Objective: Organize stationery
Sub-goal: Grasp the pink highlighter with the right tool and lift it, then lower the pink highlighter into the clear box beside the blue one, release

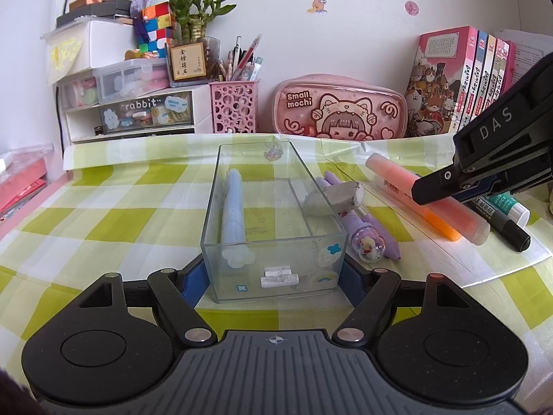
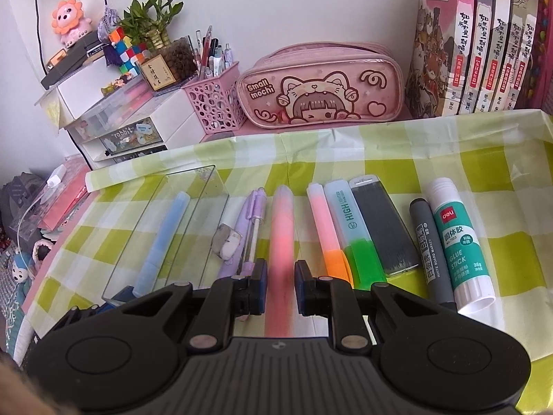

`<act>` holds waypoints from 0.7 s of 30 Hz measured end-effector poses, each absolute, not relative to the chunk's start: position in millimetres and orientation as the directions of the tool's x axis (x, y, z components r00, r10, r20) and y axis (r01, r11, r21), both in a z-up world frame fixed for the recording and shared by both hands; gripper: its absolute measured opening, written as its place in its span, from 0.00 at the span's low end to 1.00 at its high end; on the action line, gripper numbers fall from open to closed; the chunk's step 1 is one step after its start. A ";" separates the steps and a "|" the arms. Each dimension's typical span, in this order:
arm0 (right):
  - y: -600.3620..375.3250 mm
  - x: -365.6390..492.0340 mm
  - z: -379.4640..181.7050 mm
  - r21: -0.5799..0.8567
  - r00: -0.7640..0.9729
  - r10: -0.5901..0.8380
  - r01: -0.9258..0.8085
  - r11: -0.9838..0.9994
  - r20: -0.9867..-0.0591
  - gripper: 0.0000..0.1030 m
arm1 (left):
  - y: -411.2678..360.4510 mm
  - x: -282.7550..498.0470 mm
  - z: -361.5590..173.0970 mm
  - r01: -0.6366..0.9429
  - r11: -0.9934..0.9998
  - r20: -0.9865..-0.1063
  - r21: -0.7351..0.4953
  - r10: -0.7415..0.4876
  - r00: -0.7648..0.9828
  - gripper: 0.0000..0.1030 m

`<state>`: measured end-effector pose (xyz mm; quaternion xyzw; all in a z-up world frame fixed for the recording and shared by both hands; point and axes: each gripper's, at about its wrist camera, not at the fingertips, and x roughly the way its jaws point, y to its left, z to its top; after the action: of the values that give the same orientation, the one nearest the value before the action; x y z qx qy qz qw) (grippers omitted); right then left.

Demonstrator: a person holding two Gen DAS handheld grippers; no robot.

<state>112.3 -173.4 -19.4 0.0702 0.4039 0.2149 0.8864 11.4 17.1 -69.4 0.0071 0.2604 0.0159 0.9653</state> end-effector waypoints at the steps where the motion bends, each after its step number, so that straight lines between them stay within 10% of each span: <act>1: -172.7 112.0 -17.5 0.299 0.584 0.440 -0.327 0.897 -0.682 0.20 | 17.0 11.3 -69.6 -0.027 0.999 -0.503 0.021 0.034 0.864 0.72; 21: -105.9 154.8 6.4 0.544 0.394 0.617 -0.292 0.787 -0.681 0.20 | 18.5 10.9 -68.7 -0.021 1.000 -0.509 0.008 0.022 0.860 0.72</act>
<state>154.8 -105.9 6.4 0.1710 0.4749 0.2782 0.8172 10.9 18.5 -68.7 0.0012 0.2641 0.0111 0.9644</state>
